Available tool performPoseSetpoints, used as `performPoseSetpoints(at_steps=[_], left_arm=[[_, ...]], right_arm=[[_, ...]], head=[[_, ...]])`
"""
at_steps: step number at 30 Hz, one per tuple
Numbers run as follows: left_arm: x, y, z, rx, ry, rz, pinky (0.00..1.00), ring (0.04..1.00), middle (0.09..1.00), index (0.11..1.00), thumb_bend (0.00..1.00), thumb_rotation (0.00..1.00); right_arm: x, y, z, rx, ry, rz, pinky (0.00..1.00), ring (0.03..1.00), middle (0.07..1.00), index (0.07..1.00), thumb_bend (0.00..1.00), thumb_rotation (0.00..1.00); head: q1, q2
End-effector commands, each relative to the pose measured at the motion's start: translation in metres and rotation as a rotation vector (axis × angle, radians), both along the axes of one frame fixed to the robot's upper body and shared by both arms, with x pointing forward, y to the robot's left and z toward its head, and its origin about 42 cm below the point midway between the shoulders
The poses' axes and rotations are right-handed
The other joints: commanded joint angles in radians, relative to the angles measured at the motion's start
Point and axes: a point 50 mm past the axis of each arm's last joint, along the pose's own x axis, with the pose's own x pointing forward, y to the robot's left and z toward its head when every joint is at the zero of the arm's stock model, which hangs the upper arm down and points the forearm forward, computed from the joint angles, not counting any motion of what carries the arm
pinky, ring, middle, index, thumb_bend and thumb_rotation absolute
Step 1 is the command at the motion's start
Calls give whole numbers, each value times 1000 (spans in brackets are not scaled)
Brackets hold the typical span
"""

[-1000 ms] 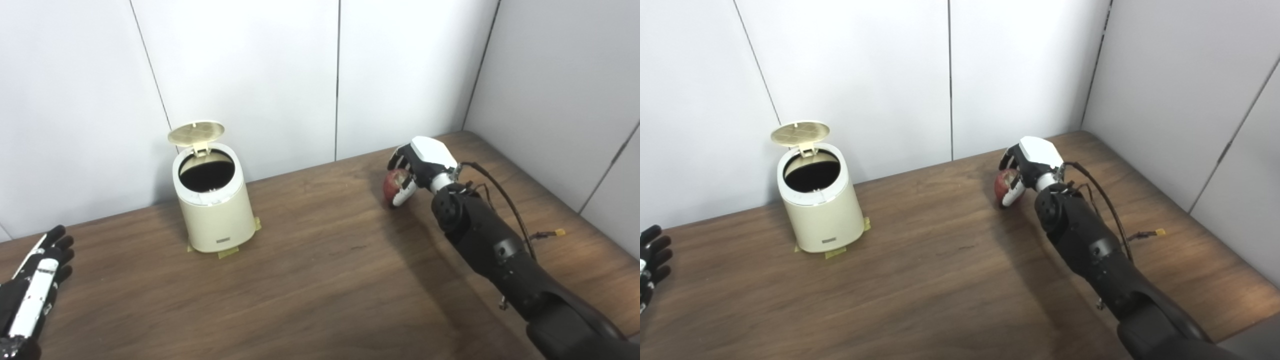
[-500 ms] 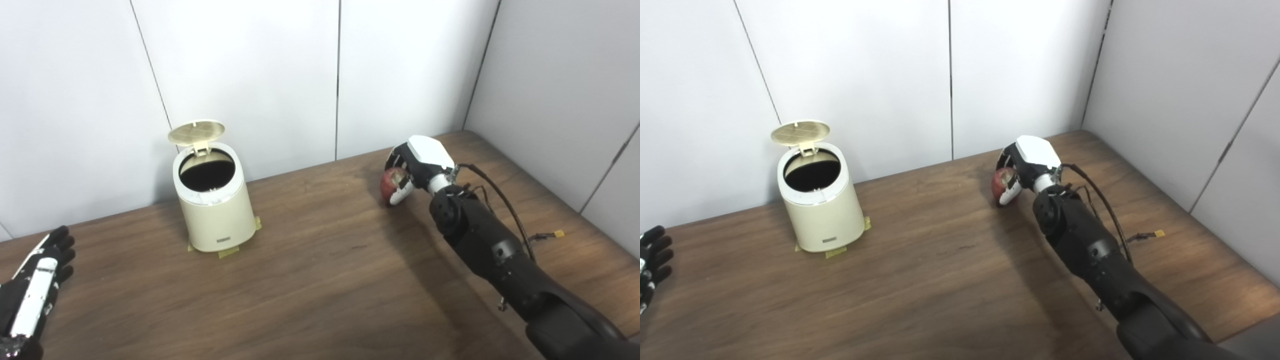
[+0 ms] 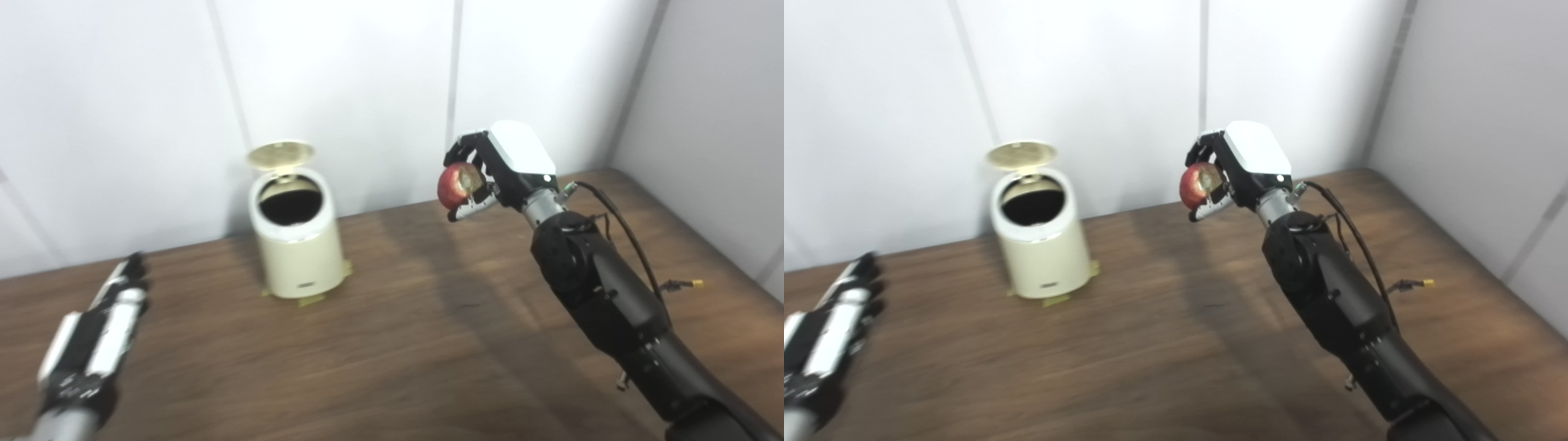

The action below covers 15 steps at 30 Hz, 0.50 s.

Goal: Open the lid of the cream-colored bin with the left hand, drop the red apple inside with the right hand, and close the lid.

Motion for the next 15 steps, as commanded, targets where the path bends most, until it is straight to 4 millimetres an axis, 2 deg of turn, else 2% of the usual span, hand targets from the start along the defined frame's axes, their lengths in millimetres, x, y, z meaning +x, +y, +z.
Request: performPoseSetpoints(at_steps=[1,3,6,10,15], left_arm=[[2,-3,15,37,-70,-1,951,953,954,963,352,751],[1,-8,13,52,-70,1,945,943,943,954,391,755],[-1,-13,9,55,-64,3,940,933,933,944,400,768],[-1,-17,3,61,-53,13,936,936,921,925,436,770],[-3,-20,1,54,-52,21,905,924,918,914,428,757]], right_arm=[[1,17,44,5,-134,68,426,416,503,518,502,0],[0,41,55,40,-181,130,397,407,504,514,501,0],[3,67,66,69,-220,188,348,399,506,512,499,0],[10,88,75,83,-233,232,347,399,507,505,499,0],[17,113,84,100,-232,288,344,401,507,506,499,0]], head=[[20,-3],[49,-8],[74,-12],[102,-14],[115,-16]])
